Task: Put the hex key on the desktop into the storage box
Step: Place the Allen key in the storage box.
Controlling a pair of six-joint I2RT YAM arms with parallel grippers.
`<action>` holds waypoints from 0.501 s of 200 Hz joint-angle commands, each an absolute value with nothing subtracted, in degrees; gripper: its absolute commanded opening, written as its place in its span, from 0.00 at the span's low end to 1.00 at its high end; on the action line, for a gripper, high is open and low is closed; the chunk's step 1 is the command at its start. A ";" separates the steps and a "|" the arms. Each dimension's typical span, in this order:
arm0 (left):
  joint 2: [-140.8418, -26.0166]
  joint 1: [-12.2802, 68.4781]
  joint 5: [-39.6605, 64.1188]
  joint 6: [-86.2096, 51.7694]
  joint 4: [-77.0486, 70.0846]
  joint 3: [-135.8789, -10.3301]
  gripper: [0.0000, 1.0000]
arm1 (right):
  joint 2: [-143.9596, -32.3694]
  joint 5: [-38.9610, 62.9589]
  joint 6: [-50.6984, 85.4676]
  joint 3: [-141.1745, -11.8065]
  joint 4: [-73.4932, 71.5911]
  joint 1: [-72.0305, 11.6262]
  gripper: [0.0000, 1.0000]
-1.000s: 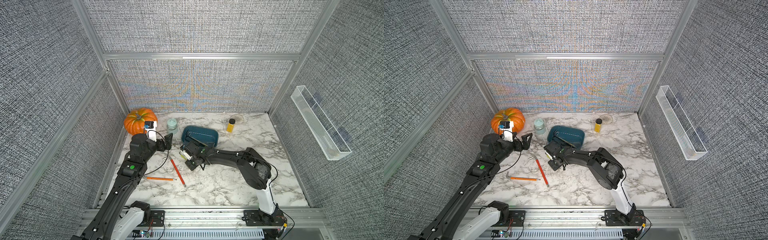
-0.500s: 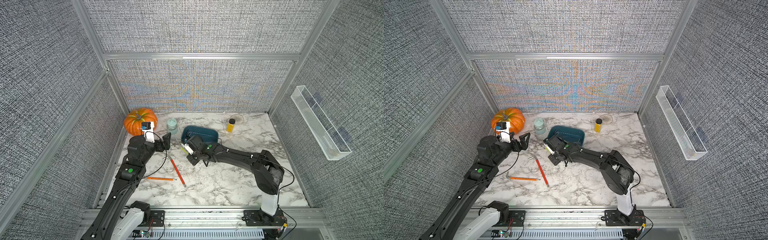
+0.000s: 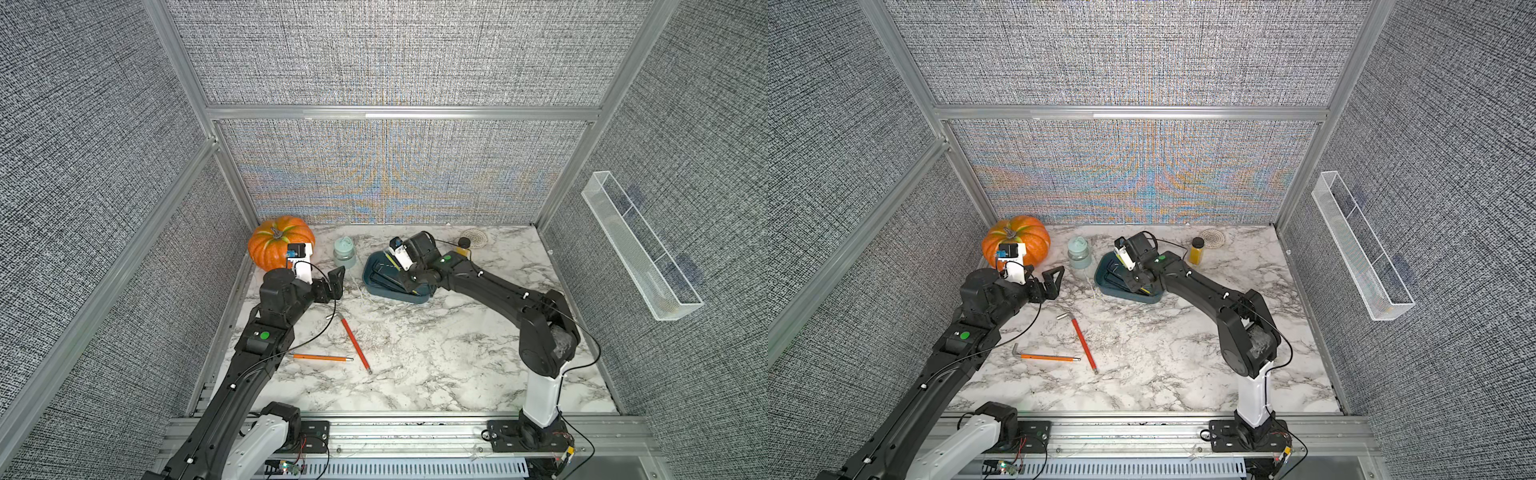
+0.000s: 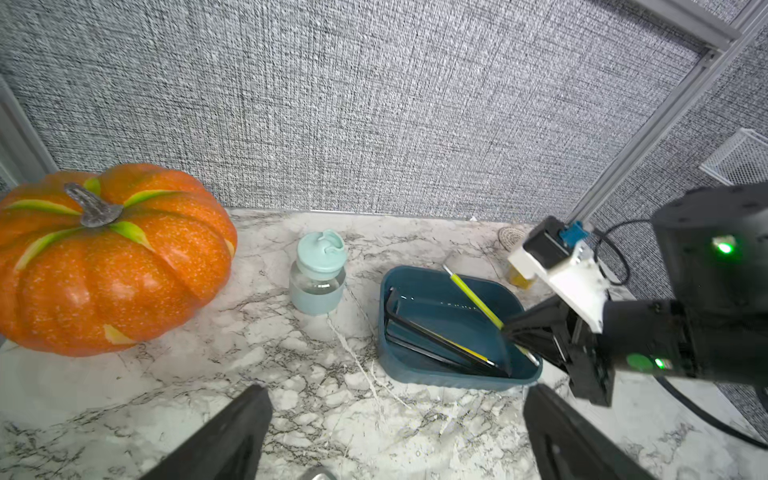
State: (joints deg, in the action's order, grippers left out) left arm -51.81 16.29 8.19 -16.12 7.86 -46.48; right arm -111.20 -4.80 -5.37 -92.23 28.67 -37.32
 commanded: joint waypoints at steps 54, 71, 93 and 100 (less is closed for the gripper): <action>-58.33 16.33 16.71 -16.22 12.10 -50.82 1.00 | -119.35 -3.15 -11.46 -96.07 31.10 -34.30 0.00; -58.94 16.26 16.52 -16.23 12.11 -50.59 1.00 | -121.28 -2.31 -11.24 -97.86 31.24 -34.28 0.00; -58.78 16.27 16.61 -16.61 11.44 -50.09 1.00 | -123.70 -1.76 -11.12 -99.87 31.90 -34.37 0.00; -58.65 16.26 16.54 -16.48 11.51 -50.07 1.00 | -124.27 -1.67 -11.10 -100.17 31.90 -34.31 0.00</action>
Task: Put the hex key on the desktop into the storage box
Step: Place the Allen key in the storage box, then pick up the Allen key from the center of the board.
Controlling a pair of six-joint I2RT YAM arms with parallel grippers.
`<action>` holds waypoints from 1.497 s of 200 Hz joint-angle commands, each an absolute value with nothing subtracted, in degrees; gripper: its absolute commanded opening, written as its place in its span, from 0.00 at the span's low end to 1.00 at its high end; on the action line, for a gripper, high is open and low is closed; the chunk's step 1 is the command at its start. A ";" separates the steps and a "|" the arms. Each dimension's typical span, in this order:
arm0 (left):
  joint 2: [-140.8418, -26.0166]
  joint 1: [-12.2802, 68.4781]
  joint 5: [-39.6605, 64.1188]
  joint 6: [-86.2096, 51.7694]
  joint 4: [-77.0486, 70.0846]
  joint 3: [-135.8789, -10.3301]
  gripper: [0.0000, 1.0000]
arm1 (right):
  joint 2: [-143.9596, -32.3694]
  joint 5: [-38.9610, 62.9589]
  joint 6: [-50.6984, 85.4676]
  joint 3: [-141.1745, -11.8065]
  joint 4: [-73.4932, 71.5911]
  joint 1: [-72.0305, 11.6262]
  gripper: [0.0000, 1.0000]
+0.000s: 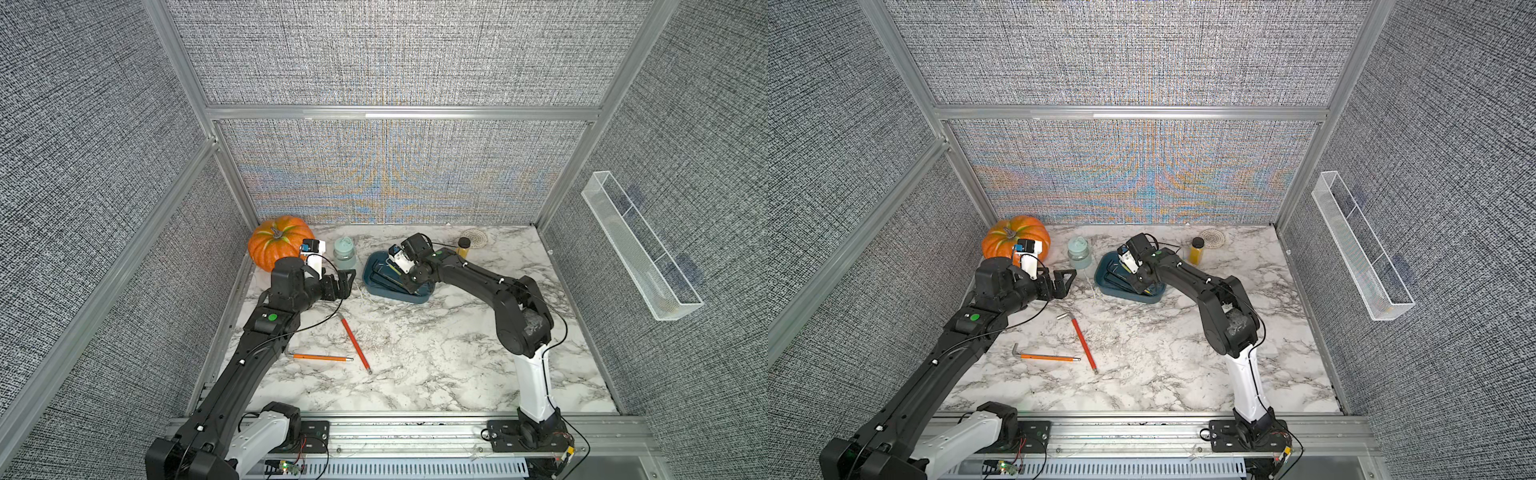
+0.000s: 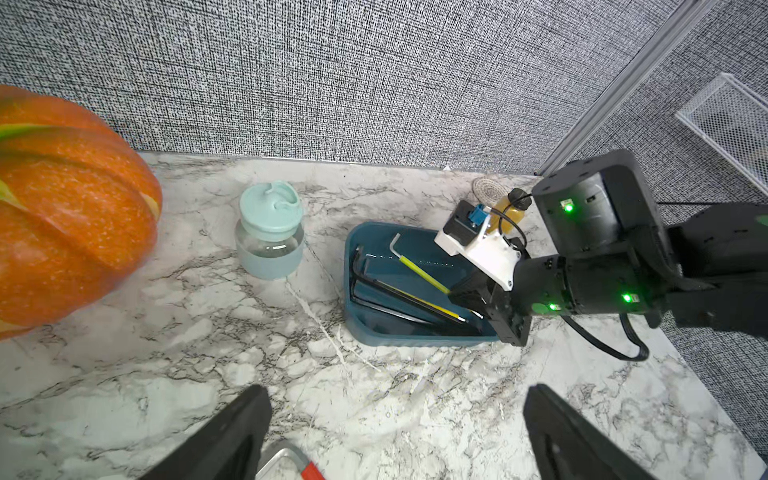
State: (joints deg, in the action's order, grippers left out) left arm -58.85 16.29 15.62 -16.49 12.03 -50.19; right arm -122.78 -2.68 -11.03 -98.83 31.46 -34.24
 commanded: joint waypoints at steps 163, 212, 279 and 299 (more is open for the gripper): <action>-58.59 16.26 15.91 -15.60 12.50 -51.32 1.00 | -125.95 -1.02 -10.22 -98.96 30.58 -34.36 0.39; -58.11 16.26 15.56 -15.65 12.53 -51.35 1.00 | -120.04 -2.11 -9.14 -99.31 28.20 -34.73 0.45; -56.47 16.30 13.22 -16.51 11.45 -50.17 1.00 | -111.55 -1.63 -6.04 -101.06 31.48 -43.41 0.52; -55.18 16.26 11.69 -16.90 10.73 -49.66 1.00 | -109.98 -0.43 -2.70 -96.10 29.37 -47.19 0.52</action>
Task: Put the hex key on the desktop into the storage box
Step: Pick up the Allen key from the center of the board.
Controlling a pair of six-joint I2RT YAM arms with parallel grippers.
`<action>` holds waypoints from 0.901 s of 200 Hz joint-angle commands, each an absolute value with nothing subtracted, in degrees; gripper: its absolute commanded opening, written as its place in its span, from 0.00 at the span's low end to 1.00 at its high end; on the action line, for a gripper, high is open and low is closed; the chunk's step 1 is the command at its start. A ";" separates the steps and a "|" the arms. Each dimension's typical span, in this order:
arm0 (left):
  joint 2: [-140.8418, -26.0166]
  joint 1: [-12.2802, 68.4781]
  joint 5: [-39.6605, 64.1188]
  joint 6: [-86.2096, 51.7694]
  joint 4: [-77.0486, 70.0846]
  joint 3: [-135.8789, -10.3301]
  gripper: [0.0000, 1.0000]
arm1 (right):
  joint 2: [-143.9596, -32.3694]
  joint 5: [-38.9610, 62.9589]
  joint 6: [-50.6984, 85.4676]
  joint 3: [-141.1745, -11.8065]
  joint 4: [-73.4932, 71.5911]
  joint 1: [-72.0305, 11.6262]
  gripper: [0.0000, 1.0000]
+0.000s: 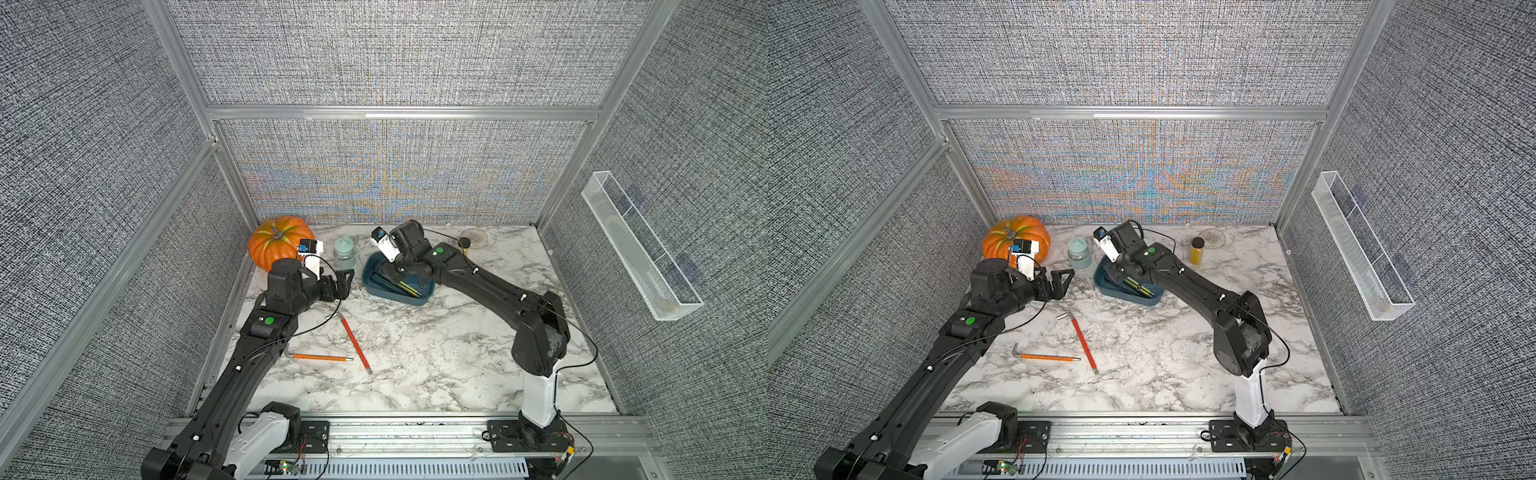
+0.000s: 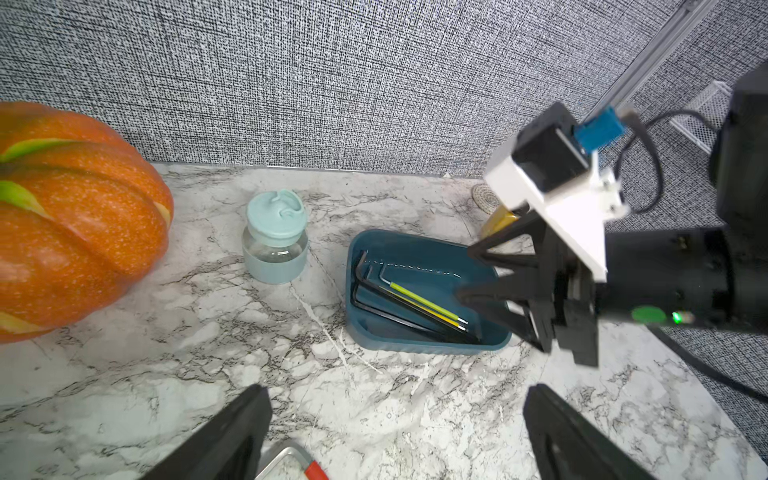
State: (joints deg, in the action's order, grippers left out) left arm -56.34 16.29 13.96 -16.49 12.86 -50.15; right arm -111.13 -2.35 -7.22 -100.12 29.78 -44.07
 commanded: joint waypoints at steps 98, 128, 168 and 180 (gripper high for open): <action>-45.80 16.29 6.38 -18.93 4.86 -47.48 1.00 | -117.52 1.46 9.80 -92.62 27.80 -59.15 0.52; -46.14 16.26 6.50 -18.37 5.97 -47.60 1.00 | -120.85 1.15 12.66 -93.78 28.65 -61.13 0.51; -46.27 16.30 7.03 -18.37 5.83 -47.15 1.00 | -124.13 1.60 14.49 -95.91 30.02 -62.96 0.46; -46.16 16.26 7.03 -18.20 5.91 -47.04 1.00 | -125.03 1.42 14.75 -96.62 30.55 -63.27 0.46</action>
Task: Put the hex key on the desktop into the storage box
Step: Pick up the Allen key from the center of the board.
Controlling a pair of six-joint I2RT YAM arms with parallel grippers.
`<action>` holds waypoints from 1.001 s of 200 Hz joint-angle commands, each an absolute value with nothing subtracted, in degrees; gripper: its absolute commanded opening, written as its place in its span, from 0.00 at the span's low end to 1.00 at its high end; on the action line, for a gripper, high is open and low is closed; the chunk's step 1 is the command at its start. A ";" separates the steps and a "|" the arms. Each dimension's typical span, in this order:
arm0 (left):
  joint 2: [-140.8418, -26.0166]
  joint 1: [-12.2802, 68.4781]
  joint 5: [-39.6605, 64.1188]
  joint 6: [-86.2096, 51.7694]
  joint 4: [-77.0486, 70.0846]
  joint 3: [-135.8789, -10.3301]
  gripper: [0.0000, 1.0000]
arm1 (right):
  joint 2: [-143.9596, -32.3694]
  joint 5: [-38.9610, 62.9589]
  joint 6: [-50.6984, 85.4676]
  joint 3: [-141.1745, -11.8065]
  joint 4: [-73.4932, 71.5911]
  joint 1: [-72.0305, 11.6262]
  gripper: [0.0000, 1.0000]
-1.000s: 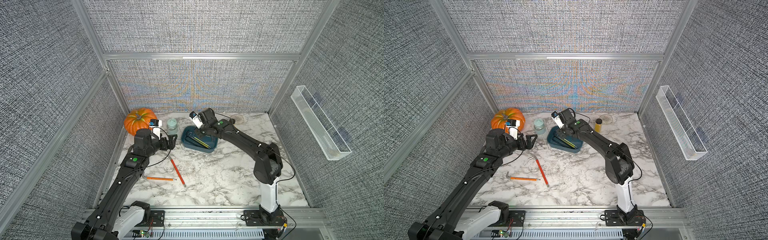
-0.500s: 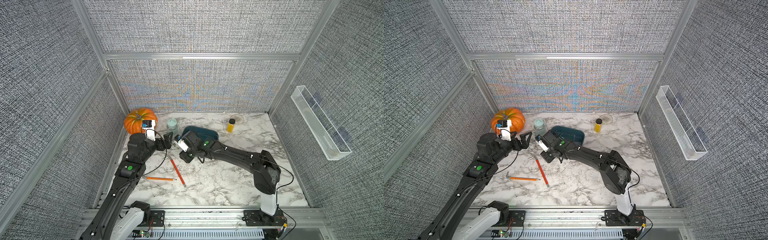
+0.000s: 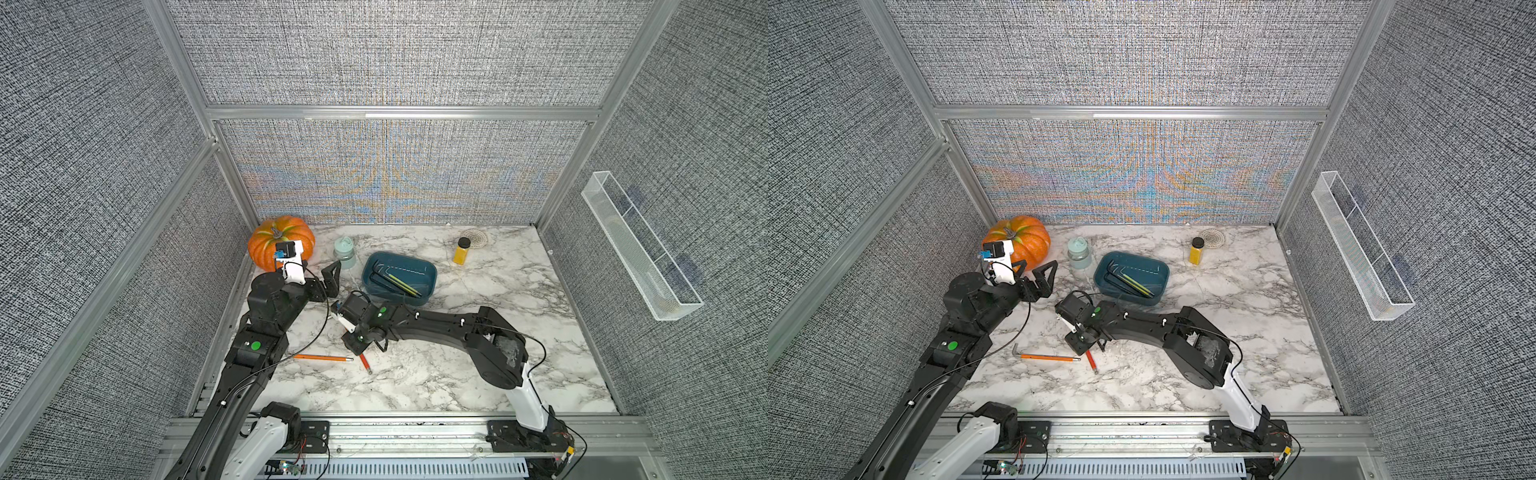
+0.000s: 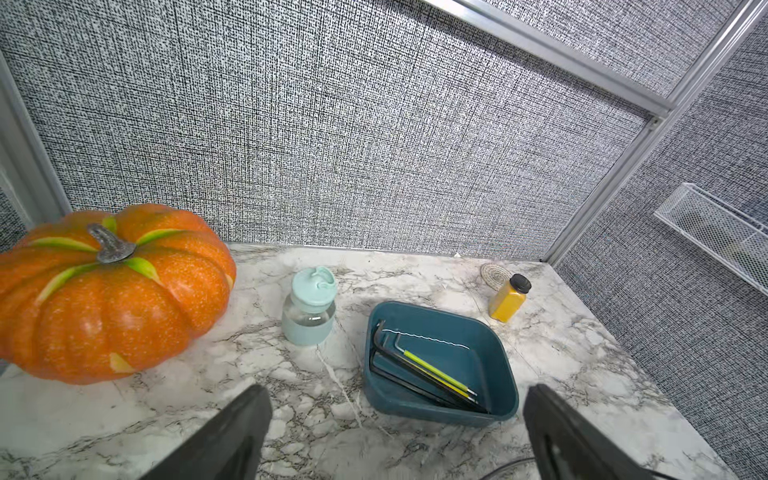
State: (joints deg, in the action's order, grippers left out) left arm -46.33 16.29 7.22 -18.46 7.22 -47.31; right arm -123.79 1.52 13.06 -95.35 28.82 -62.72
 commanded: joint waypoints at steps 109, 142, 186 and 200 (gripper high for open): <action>-45.75 16.33 6.50 -17.23 6.69 -47.11 1.00 | -127.59 -3.96 17.18 -98.17 33.13 -63.37 0.44; -45.85 16.26 6.42 -17.05 6.76 -47.35 1.00 | -128.72 -3.78 17.23 -98.17 33.23 -63.37 0.20; -46.29 16.27 6.59 -17.05 6.88 -47.79 1.00 | -128.61 -4.00 17.15 -98.18 33.76 -63.37 0.00; -46.71 16.26 6.79 -17.05 7.12 -48.06 1.00 | -128.18 -4.67 16.75 -98.22 33.92 -63.28 0.00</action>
State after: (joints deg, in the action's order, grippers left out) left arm -46.26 16.29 7.01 -17.54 7.84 -47.35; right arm -128.25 -3.75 16.95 -98.26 31.68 -63.31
